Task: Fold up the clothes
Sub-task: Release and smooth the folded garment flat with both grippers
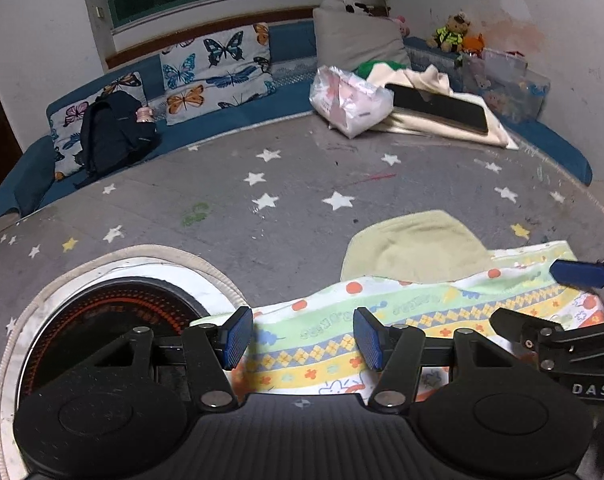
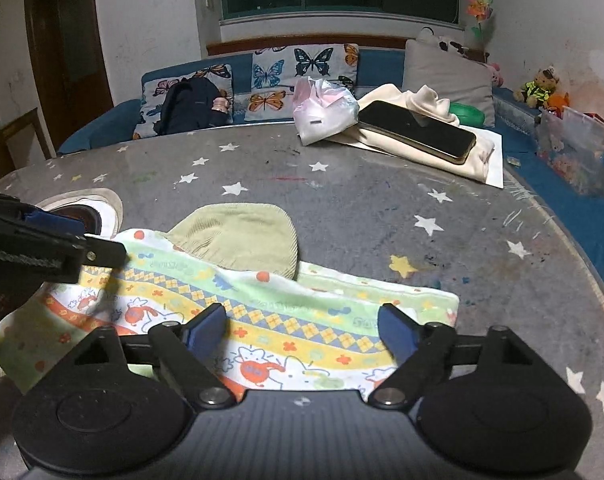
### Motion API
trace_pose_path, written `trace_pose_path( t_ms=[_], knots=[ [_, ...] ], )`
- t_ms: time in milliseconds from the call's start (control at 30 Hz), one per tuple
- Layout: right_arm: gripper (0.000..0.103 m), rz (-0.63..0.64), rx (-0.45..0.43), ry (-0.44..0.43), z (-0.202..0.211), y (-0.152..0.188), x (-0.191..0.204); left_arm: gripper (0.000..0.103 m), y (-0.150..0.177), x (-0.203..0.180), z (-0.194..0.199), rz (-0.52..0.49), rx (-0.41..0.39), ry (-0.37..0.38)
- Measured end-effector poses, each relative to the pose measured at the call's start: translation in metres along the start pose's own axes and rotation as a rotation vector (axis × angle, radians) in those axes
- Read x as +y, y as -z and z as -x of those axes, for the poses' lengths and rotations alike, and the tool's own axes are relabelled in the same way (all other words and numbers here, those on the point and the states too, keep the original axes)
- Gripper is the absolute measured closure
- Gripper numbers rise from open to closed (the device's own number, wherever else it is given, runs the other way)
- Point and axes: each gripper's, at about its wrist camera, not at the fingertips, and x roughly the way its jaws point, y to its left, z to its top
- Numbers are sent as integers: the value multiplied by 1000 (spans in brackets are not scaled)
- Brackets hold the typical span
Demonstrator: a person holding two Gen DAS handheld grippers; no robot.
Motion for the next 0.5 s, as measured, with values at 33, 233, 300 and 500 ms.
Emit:
trace_pose_path(
  t_ms=[33,233,300,500],
  knots=[
    [11,-1,1,-3,0,0,0,44,1,0,-2,1,6,4],
    [0,4,3,0,-2,0,5,44,4,0,0,-1,3,17],
    [0,-6,-4,4,-1,0,5,41,5,0,3,0,-2,21],
    [0,-35,-27,10,10,0,3,20,13,-3,23,-15,-54,27]
  ],
)
